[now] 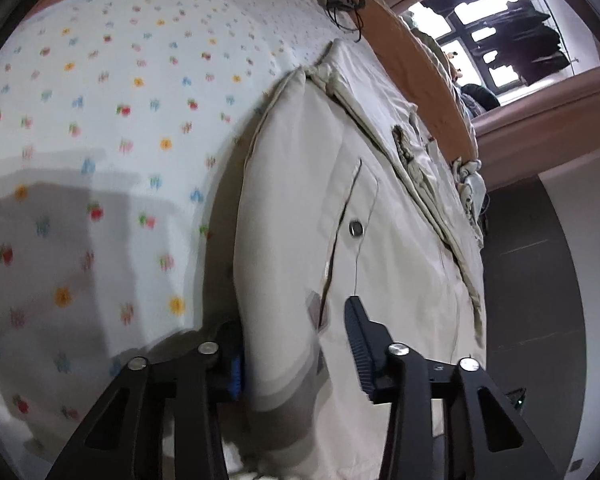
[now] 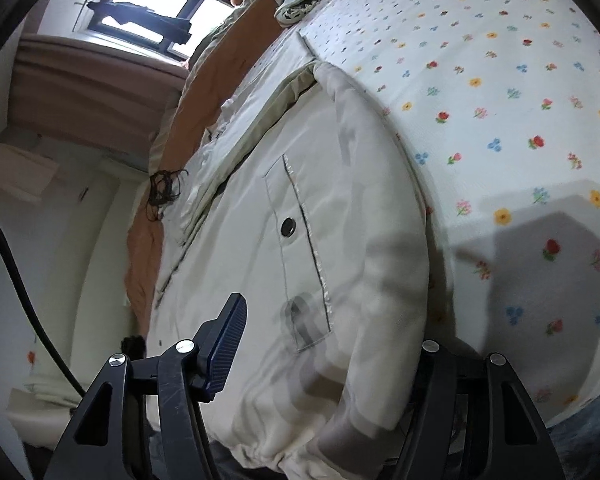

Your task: Fold large clothes

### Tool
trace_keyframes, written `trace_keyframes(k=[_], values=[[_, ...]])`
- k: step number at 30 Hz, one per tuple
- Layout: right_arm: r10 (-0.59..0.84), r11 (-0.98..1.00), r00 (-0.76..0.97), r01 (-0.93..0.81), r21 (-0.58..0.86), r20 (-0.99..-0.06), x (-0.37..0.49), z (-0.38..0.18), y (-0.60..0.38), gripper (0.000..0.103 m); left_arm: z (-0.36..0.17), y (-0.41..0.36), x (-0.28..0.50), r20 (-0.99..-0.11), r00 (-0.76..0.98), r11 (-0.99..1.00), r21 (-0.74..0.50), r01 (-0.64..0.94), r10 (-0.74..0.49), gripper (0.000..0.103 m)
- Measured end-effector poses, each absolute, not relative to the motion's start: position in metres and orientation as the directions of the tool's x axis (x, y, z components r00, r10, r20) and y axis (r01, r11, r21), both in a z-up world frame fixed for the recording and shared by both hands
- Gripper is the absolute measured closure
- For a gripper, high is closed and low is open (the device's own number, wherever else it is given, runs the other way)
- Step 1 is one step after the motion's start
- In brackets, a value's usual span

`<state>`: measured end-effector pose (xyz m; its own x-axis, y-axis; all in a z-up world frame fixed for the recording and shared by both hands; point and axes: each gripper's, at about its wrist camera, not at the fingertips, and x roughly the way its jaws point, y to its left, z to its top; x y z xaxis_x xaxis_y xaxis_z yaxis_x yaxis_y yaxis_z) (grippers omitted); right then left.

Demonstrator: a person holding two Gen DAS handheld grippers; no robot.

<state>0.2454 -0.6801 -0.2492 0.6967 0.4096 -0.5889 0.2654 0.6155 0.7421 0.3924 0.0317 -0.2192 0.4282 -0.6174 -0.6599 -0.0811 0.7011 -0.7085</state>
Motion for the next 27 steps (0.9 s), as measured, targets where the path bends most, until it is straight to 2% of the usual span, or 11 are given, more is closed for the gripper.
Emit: trace_keyframes(k=[5, 7, 8, 10, 11, 17, 21, 27], values=[[0.457, 0.603, 0.677, 0.241, 0.76, -0.577, 0.24, -0.256, -0.669, 0.047, -0.225, 0.021, 0.375, -0.638, 0.398, 0.672, -0.737, -0.068, -0.659, 0.072], [0.456, 0.598, 0.677, 0.247, 0.762, -0.577, 0.238, -0.258, -0.666, 0.053, -0.226, 0.02, 0.373, -0.647, 0.4, 0.676, -0.732, -0.085, -0.649, 0.086], [0.45, 0.597, 0.677, 0.257, 0.76, -0.582, 0.239, -0.259, -0.665, 0.056, -0.227, 0.022, 0.372, -0.645, 0.401, 0.669, -0.737, -0.099, -0.651, 0.088], [0.436, 0.604, 0.667, 0.28, 0.746, -0.604, 0.24, -0.262, -0.662, 0.082, -0.228, 0.023, 0.371, -0.638, 0.409, 0.658, -0.745, -0.112, -0.653, 0.09], [0.434, 0.605, 0.662, 0.288, 0.742, -0.611, 0.241, -0.264, -0.661, 0.087, -0.227, 0.024, 0.369, -0.639, 0.414, 0.657, -0.744, -0.119, -0.649, 0.09], [0.414, 0.588, 0.684, 0.303, 0.75, -0.601, 0.23, -0.253, -0.664, 0.093, -0.214, 0.03, 0.362, -0.599, 0.46, 0.618, -0.776, -0.13, -0.656, 0.096], [0.402, 0.608, 0.701, 0.276, 0.744, -0.589, 0.223, -0.226, -0.662, 0.094, -0.192, 0.037, 0.354, -0.547, 0.508, 0.588, -0.803, -0.094, -0.665, 0.098], [0.408, 0.601, 0.745, 0.216, 0.769, -0.528, 0.213, -0.192, -0.654, 0.094, -0.157, 0.049, 0.343, -0.492, 0.555, 0.564, -0.825, -0.05, -0.671, 0.099]])
